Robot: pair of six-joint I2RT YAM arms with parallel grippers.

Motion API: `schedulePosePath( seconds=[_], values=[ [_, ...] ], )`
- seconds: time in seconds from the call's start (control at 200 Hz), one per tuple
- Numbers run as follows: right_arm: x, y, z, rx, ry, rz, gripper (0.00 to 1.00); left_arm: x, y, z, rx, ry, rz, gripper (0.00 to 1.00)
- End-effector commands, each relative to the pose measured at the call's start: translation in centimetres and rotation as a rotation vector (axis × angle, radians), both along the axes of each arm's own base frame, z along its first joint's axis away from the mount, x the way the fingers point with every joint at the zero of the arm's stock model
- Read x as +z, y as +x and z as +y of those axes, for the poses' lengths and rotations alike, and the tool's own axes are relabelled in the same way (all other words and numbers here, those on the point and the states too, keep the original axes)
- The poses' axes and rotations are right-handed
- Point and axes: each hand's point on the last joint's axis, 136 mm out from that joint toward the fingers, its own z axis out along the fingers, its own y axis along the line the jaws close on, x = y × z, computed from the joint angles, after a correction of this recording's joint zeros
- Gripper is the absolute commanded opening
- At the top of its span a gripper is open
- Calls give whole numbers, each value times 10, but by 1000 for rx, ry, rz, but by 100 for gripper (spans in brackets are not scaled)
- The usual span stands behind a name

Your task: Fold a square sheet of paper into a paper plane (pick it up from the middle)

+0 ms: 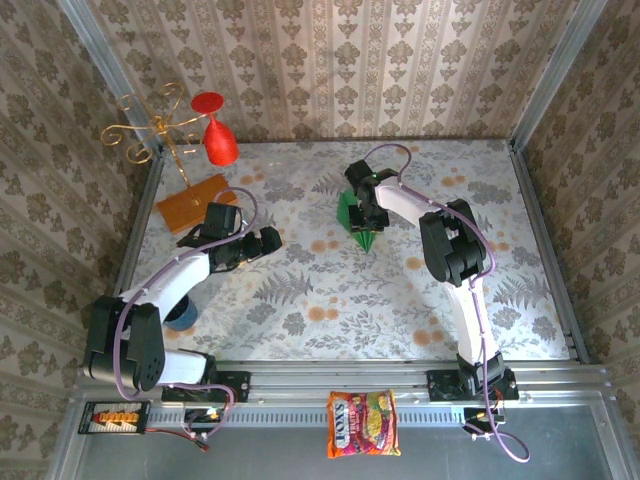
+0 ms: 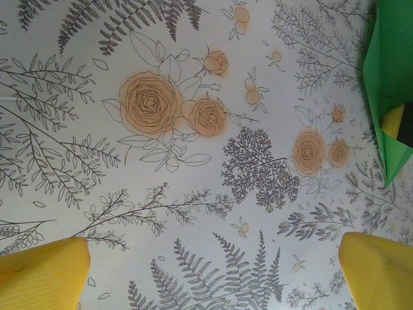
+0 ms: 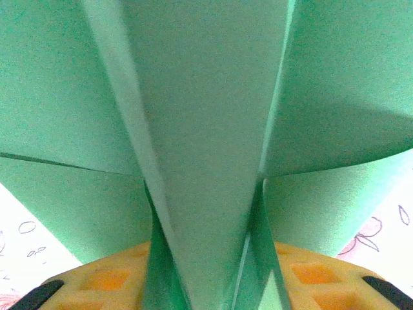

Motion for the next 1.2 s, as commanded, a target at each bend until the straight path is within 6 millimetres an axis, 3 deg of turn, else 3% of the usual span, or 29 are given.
schedulePosePath(
  seconds=[0.0, 0.29, 0.635, 0.76, 0.935, 1.195],
  values=[
    [-31, -12, -24, -47, -108, 53, 42, 3, 1, 1, 3, -3, -5, 100],
    [-39, -7, -27, -88, -117, 47, 42, 2, 1, 1, 1, -2, 2, 100],
    [-32, 9, -20, -95, -58, 15, 42, 6, 1, 2, 2, 3, -8, 100],
    [1, 16, -12, -67, -8, -40, 42, 22, 3, 7, -11, 30, -34, 100],
    [59, 21, -18, -66, 8, -147, 48, 55, 13, 19, 5, 68, -124, 100],
    [117, 3, -35, -107, 59, -268, 60, 87, 27, 41, 71, 103, -234, 100]
  ],
)
